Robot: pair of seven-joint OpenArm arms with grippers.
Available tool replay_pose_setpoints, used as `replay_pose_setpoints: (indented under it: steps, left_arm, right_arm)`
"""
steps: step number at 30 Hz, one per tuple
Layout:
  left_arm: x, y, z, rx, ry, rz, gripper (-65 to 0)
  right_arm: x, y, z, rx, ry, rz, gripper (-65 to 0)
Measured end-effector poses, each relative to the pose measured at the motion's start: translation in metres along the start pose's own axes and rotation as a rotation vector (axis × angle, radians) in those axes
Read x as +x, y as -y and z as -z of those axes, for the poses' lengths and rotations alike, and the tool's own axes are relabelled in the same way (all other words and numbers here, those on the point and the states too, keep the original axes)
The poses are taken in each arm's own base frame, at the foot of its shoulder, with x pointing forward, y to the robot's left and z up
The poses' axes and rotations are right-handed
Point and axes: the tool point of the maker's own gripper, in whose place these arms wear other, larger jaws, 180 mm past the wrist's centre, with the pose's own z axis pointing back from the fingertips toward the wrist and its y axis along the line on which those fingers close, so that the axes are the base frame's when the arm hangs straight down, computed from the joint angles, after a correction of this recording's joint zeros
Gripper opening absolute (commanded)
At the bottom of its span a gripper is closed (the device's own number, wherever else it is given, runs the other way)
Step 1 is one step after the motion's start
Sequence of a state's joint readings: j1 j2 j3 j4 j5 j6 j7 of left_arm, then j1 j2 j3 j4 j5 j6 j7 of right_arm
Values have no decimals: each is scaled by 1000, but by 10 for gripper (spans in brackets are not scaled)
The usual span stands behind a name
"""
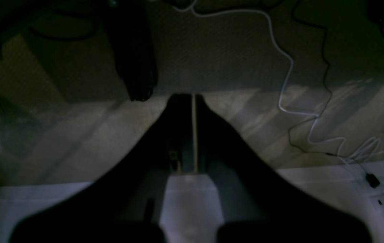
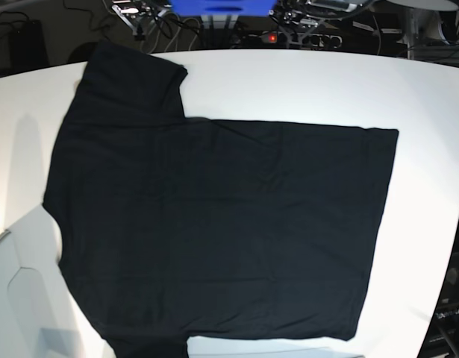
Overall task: Fold the T-shirt properly
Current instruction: 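Move both grippers down toward the shirt's shoulder edge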
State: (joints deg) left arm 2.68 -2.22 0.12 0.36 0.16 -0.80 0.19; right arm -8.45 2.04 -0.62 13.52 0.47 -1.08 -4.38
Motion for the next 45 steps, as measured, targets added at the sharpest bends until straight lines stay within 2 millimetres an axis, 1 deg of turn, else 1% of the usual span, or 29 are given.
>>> replay_pose_setpoints:
  steps: [6, 10, 15, 19, 21, 24, 26, 27, 28, 29, 33, 35, 38, 41, 42, 45]
  left_arm:
    - [0, 0, 0, 0, 0, 0, -650]
    - [-10, -1, 0, 1, 1, 2, -650]
    - [-28, -28, -10, 46, 60, 21, -650]
    - [-40, -35, -24, 46, 41, 39, -650]
    - [-31, -44, -35, 65, 79, 55, -650]
    - [-6, -49, -58, 63, 186, 82, -650]
    - [-2, -49, -73, 63, 219, 98, -650]
    - [-8, -48, -85, 55, 235, 111, -650]
    - [-8, -48, -86, 57, 233, 113, -650]
    - [-17, -48, -94, 51, 204, 128, -650]
    - [-24, -51, -125, 56, 248, 159, -650]
    - [-17, -52, -145, 47, 308, 164, -650]
    - [-15, -66, -171, 89, 345, 132, -650]
    - [-14, -72, -196, 106, 378, 123, -650]
    - [-10, -73, -204, 112, 395, 124, -650]
    - [10, -78, -230, 129, 479, 129, -650]
  right_arm:
    - [-2, 0, 0, 0, 1, 0, -650]
    - [-6, 1, -5, -2, 34, 3, -650]
    - [-15, 4, -22, 0, 114, -1, -650]
    - [-23, 1, -38, 13, 126, -2, -650]
    - [-23, 1, -50, 15, 147, -5, -650]
    - [-12, 5, -77, 12, 225, -12, -650]
    - [-9, 4, -94, 16, 253, -10, -650]
    - [28, 3, -118, 17, 499, -19, -650]
    - [-11, 2, -108, 21, 274, -8, -650]
    - [-18, 2, -115, 21, 236, -11, -650]
    - [-20, 4, -141, 21, 262, -15, -650]
    - [-20, 10, -158, 10, 294, -4, -650]
    - [-26, 22, -178, -20, 304, -3, -650]
    - [-19, 32, -202, -41, 353, 3, -650]
    - [-15, 35, -209, -48, 373, 4, -650]
    - [-3, 42, -233, -70, 427, 1, -650]
